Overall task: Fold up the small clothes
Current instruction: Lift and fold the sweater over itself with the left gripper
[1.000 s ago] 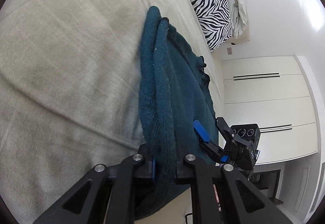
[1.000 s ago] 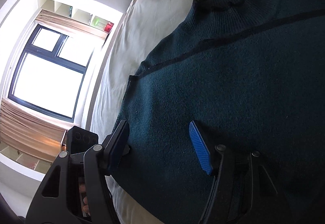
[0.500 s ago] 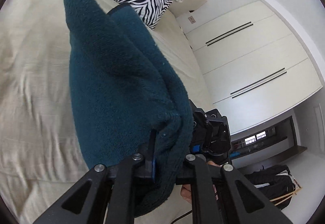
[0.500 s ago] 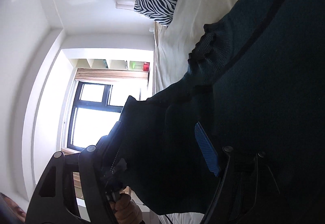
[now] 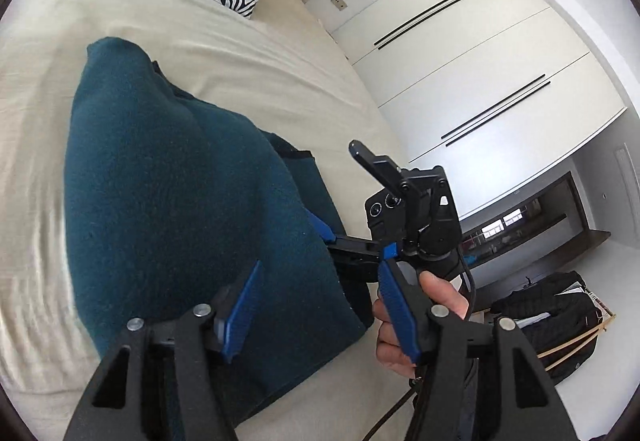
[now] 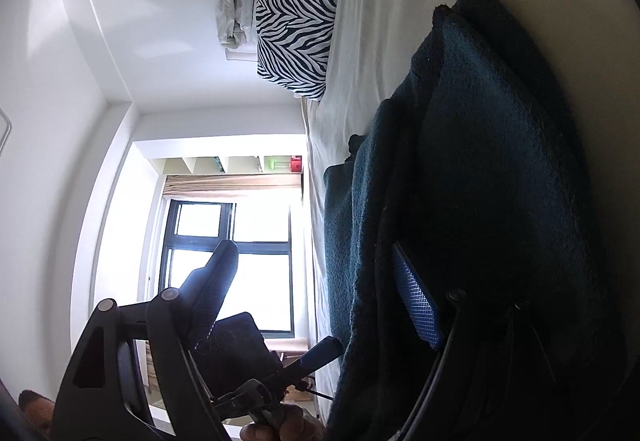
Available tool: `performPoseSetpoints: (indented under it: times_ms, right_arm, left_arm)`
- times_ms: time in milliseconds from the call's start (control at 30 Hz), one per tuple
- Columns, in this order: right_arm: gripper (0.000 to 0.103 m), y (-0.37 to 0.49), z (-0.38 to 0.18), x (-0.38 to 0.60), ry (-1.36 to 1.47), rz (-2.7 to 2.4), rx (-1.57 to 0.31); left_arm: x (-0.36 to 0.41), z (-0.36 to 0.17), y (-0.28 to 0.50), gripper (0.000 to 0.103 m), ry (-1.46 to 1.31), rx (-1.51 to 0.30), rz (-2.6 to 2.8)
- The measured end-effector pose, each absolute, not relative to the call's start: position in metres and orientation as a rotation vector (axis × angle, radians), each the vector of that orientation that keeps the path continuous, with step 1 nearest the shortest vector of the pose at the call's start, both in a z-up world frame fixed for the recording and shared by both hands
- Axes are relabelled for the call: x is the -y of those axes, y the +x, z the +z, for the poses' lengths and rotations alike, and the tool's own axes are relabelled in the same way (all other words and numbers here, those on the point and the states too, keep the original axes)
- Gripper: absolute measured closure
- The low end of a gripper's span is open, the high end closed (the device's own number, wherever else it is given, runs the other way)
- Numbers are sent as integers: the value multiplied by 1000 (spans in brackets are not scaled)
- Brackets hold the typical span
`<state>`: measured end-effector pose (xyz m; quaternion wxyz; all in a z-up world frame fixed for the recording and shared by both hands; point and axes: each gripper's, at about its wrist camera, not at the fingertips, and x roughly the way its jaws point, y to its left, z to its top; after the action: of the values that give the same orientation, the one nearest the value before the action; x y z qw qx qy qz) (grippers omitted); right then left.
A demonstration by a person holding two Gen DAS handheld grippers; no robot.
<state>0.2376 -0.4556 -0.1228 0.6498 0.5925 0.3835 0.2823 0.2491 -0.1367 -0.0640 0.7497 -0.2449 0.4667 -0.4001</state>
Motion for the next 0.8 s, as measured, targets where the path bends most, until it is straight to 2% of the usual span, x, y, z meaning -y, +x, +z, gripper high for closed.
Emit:
performPoseSetpoints:
  times_ms: [133,233,300,367,633,800]
  right_arm:
    - [31,250,-113,425,1118,584,-1006]
    - [55,254,-114,411,985,525,-1104]
    - [78,253,-115,412,954,486,-1125]
    - [87,250,-115,417,927,449,-1117]
    - [89,228,-66,447,783,379,-1007]
    - [89,210,-55,487,776,321,-991]
  left_arm:
    - [102,-68,242,40,-572,-1011,-824]
    - [93,-76,241,40,-603,-1030,-801]
    - [91,-78,239,40,-606,-1033,-802]
    - [91,-77,240,40,-601,-1035,-809]
    - [111,-70,244,38,-558,-1018,-824]
    - [135,-64,247,37,-506,-1020,-839]
